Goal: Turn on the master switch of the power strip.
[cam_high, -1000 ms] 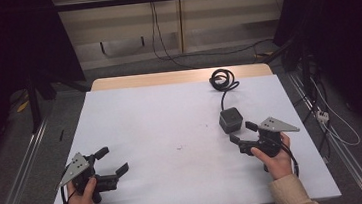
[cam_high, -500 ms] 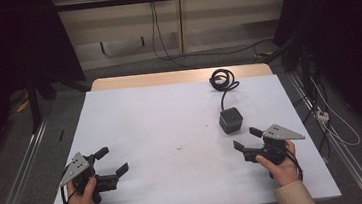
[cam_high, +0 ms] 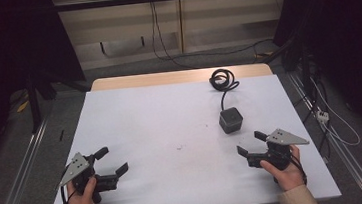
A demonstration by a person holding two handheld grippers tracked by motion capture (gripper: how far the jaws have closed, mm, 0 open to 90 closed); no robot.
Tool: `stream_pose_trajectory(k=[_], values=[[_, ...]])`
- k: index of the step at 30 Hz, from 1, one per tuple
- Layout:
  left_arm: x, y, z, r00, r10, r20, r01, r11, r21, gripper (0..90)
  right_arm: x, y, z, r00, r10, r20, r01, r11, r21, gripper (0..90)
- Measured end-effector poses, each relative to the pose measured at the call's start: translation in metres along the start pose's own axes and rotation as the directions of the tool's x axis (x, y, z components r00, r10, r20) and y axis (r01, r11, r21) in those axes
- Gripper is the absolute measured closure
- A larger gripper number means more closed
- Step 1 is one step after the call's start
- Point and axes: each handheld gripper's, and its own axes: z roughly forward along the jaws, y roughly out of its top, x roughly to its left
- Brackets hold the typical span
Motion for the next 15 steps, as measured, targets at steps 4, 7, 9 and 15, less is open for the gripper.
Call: stream_pose_trajectory(k=[4, 7, 9, 15], values=[[0.0, 0.0, -0.001, 1.0, -0.005, -0.006, 0.005, 1.0, -0.002, 2.3, 0.001, -0.003, -0.005, 1.0, -0.007, 0.003, 0.007, 1.0, 0.014, 10.0], [0.001, 0.0, 0.0, 1.0, -0.006, -0.006, 0.006, 1.0, -0.001, 2.3, 0.001, -0.004, -0.007, 1.0, -0.009, -0.001, 0.009, 1.0, 0.018, 8.4], [0.001, 0.0, -0.001, 1.0, -0.007, -0.005, 0.007, 1.0, 0.001, 2.3, 0.002, -0.005, -0.009, 0.9999, -0.016, -0.004, 0.016, 1.0, 0.022, 7.9], [0.002, 0.0, 0.0, 0.9999, -0.008, -0.008, 0.008, 1.0, 0.004, 2.2, 0.0, -0.008, -0.013, 0.9998, -0.02, 0.0, 0.02, 0.999, 0.03, 5.9]])
